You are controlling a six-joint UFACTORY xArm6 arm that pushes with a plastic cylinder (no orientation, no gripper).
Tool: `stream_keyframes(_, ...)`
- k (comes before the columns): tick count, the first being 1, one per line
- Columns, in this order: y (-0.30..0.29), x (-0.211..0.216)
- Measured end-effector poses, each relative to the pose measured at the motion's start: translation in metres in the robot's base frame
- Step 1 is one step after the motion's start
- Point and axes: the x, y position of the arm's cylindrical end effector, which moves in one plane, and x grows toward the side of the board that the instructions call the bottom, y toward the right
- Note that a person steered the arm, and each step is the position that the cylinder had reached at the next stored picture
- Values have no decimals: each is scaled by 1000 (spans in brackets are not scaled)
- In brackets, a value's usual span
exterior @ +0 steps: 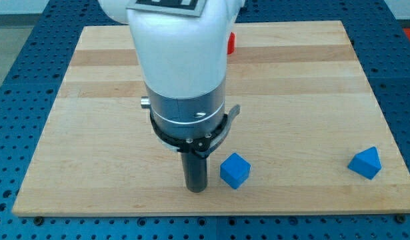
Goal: Place the blue cube to the left of blue triangle
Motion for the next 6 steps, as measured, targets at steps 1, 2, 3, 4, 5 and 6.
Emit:
stream_keyframes(1,1,-5)
stream_keyframes(2,20,-11)
stream_keyframes(3,50,-12)
stream_keyframes(4,81,-12)
stream_keyframes(5,108,-12)
stream_keyframes(6,132,-12)
